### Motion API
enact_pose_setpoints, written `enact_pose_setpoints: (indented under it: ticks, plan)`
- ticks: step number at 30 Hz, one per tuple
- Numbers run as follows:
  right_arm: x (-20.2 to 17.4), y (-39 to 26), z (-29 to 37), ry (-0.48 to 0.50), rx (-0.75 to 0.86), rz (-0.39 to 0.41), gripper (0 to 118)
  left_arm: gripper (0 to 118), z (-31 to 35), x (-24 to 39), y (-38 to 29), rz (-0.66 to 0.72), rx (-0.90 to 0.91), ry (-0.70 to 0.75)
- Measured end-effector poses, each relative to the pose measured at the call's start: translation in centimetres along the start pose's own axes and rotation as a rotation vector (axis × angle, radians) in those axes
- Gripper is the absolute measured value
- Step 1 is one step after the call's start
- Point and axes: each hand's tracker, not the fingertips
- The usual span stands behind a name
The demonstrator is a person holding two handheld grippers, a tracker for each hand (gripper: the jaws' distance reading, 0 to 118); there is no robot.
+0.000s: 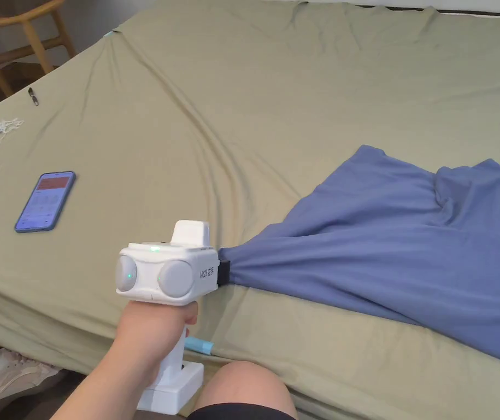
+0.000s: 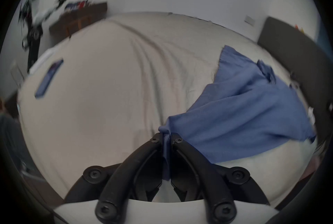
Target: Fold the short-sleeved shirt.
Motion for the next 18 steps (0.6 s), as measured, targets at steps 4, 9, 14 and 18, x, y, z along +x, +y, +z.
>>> enact_pose_setpoints:
  ticks: [4,9,14,18]
  plan:
    - [0.7,0.0,-0.6,-0.003,-0.024,-0.003,0,3,1.2,0.5,0.4,0.025,0.056,0.002]
    - [4.1,1.7,-2.3,-0.049,-0.053,0.061,0,3,3.5,0.6,2.2,0.044,0.151,-0.023]
    - [9.9,5.2,-9.0,-0.066,-0.176,0.098,18,3,4.8,1.2,3.5,0.072,0.178,-0.052]
    - [15.3,7.3,-17.4,-0.092,-0.304,0.051,117,3,4.9,1.5,4.2,0.104,0.184,-0.071]
